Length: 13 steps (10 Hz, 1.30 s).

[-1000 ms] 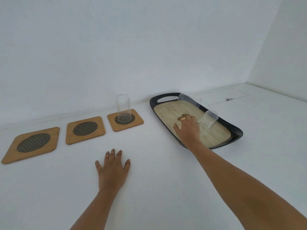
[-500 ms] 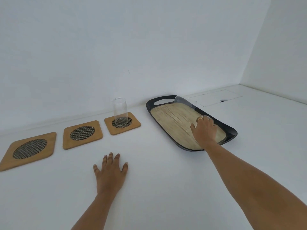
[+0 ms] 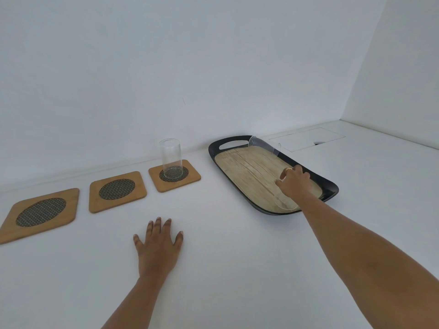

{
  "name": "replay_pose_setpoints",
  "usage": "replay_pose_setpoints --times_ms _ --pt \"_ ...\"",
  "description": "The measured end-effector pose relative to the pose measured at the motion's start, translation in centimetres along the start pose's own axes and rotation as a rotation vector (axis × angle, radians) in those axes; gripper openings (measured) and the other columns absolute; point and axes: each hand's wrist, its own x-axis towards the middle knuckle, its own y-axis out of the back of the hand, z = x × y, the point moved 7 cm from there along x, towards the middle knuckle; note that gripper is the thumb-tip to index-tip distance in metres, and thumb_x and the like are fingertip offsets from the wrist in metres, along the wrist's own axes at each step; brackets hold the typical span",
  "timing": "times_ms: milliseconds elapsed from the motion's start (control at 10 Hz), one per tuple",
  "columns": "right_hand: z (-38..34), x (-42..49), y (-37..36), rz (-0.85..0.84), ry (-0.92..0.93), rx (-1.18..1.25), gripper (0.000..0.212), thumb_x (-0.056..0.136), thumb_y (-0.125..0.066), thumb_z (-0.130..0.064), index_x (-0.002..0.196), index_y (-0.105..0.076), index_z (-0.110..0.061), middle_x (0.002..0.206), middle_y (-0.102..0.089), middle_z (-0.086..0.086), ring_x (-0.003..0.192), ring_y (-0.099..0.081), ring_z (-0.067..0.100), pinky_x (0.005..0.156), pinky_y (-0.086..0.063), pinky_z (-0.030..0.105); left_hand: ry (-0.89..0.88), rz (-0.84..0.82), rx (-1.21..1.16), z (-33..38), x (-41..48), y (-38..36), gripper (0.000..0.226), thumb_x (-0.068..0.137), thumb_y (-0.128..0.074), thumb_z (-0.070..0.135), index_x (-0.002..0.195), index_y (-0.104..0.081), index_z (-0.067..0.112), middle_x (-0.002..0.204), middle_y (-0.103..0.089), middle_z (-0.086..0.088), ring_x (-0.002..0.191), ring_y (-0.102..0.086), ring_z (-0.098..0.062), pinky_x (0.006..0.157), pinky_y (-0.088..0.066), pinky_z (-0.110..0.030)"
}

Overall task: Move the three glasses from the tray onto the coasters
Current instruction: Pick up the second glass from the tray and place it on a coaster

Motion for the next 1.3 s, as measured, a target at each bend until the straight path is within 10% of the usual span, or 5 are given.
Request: replay_pose_setpoints --times_ms 700,900,1100,1300 --pt "-0.5 -0.5 -1.9 -0.281 -0.163 -0.055 0.107 0.074 -0.072 -0.048 0.150 -0.002 -0.022 0.149 -0.027 0.025 0.135 -0.036 0.037 0.102 -0.042 0.043 -0.008 0.010 -0.019 -0.4 0.0 0.3 0.056 0.096 -0.030 0.048 0.146 -0.022 0.023 0.158 -0.017 0.000 0.147 -0.009 -0.016 0.117 -0.009 -0.052" --pt "-0.2 -0.6 -2.4 -0.246 -0.169 0.012 0.113 0.072 -0.077 -0.027 0.150 0.003 -0.016 0.142 -0.034 0.022 0.125 -0.046 0.036 0.095 -0.047 0.041 -0.020 0.020 -0.009 -0.3 0.0 0.5 0.056 0.096 -0.030 0.048 0.146 -0.023 0.023 0.158 -0.018 0.000 0.147 -0.010 -0.016 0.117 -0.010 -0.052" --pt "0.3 -0.5 -2.8 -0.159 -0.194 0.256 0.086 0.063 -0.078 -0.023 0.132 -0.032 0.000 0.130 -0.045 0.018 0.114 -0.052 0.033 0.075 -0.043 0.033 -0.019 0.002 -0.017 -0.1 0.1 -0.1 0.056 0.096 -0.030 0.048 0.146 -0.022 0.024 0.158 -0.017 0.000 0.147 -0.009 -0.017 0.117 -0.008 -0.052" --pt "-2.6 -1.6 -2.2 -0.197 -0.309 1.296 0.076 0.070 -0.074 -0.012 0.136 -0.035 -0.010 0.121 -0.053 0.011 0.103 -0.055 0.025 0.067 -0.047 0.033 -0.024 0.025 -0.059 -0.2 0.0 0.1 0.054 0.095 -0.034 0.046 0.143 -0.029 0.021 0.158 -0.018 -0.002 0.146 -0.013 -0.016 0.117 -0.010 -0.052"
